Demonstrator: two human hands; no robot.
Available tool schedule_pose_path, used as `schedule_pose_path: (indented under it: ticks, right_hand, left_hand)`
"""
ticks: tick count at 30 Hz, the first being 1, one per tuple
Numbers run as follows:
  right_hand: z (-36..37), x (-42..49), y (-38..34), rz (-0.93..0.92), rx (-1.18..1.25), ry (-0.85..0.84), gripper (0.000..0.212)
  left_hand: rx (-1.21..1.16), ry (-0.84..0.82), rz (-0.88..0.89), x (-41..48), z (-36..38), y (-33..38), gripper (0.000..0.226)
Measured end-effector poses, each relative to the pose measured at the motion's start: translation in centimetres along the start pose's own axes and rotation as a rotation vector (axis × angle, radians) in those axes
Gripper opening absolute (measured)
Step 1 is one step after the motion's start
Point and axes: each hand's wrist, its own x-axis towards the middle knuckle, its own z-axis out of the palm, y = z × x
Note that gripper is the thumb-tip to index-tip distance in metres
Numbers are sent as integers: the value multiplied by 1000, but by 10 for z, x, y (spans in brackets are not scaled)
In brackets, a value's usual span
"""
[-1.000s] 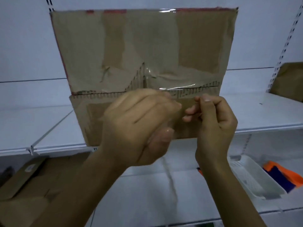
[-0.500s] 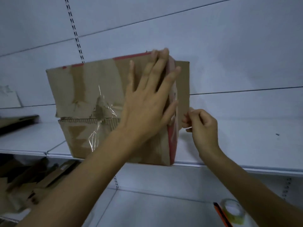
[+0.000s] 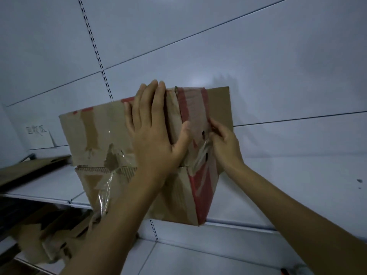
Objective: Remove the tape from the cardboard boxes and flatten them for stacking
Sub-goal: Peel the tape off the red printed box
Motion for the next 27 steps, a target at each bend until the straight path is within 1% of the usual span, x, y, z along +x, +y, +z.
schedule_pose_path:
  ticks: [4,7,9,11,14,16,18,21,24,26,27]
  right_hand:
    - [4,-10,10,-67,15,54,38]
    - [2,-8,13,-74,51,117,28]
    - [1,-2,15,-89,-5,176,15]
    - [-3,7,18,-153,-134,196,5]
    - [-9,10,26,-319,-353,109,11]
    - [-15,1,32,-401,-403,40,15]
    - [-20,-10,28,-481,-386,8,21]
    - [-18,-29,10,-735,-323,-10,18]
    - [-1,-66,1,-912,-225,-102,15]
    - [6,-89,1,-925,-192,-139,15]
    - [6,-98,2,-891,-218,-129,13]
  left_hand:
    - [-27,47,13,1,4,-1,66]
    - [-30,63,18,1,4,-2,66]
    - [-26,60,17,0,4,-2,66]
    - [-19,61,19,0,5,-3,66]
    - [-22,67,32,0,6,-3,65]
    - [-23,79,46,0,7,-4,65]
    - [-17,88,54,0,7,-5,64]
    - [-11,100,58,0,9,-5,64]
    - [-25,101,65,-2,10,-7,64]
    - [-30,96,62,-2,11,-8,65]
    - [-25,92,58,-1,11,-8,65]
